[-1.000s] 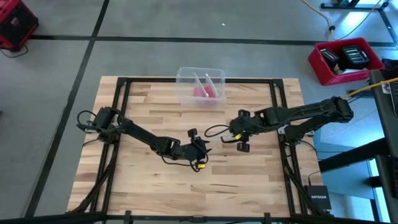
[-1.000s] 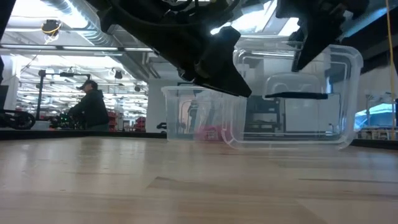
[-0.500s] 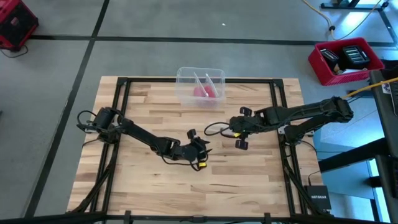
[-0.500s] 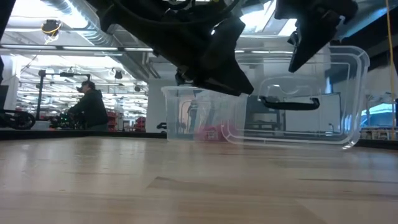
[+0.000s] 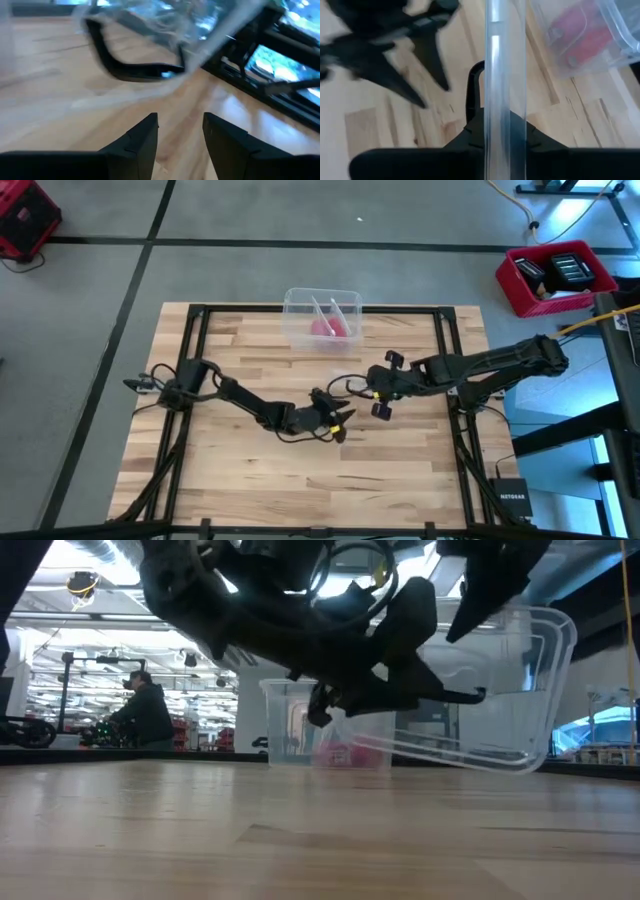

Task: Roll bandage
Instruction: Close the transparent bin lid

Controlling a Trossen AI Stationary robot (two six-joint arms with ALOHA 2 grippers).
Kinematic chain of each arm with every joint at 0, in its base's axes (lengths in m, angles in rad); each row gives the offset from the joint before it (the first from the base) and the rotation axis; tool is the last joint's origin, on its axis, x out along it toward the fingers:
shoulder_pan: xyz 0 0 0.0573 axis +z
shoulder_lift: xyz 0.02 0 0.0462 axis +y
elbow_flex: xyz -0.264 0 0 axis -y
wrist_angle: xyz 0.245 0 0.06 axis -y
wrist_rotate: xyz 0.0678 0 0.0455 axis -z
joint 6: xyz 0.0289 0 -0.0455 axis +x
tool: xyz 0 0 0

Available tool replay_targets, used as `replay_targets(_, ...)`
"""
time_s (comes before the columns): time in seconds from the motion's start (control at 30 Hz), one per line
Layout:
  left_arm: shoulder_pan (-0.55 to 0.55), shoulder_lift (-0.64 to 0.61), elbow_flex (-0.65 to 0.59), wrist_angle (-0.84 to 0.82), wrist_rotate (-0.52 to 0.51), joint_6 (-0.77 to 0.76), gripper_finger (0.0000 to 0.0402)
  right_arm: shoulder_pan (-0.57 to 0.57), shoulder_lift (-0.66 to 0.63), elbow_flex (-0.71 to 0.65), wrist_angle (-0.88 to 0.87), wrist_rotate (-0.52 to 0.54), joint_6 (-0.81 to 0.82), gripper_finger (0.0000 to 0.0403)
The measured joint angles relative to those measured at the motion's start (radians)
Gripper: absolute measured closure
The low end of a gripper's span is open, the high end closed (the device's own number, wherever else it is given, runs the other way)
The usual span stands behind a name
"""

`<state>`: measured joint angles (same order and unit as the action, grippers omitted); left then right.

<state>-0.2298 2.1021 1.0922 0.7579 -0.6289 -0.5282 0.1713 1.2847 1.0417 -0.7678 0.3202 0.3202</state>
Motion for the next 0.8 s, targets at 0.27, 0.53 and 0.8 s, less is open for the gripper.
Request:
replay_targets(0.27, 0.038, 0.003, 0.000, 0.080, -0.008, -0.075, 0.0254, 0.073, -0.001, 0.011, 0.038, 0.083, 0.027, 0.0362)
replay_targets(0.53, 0.034, 0.003, -0.002, 0.123, 0.023, -0.067, 0.0254, 0.080, -0.001, 0.011, 0.037, 0.107, 0.040, 0.0362)
replay_targets(0.8, 0.033, 0.003, -0.003, 0.137, -0.011, -0.089, 0.0254, 0.080, -0.001, 0.012, 0.067, 0.114, 0.042, 0.0362)
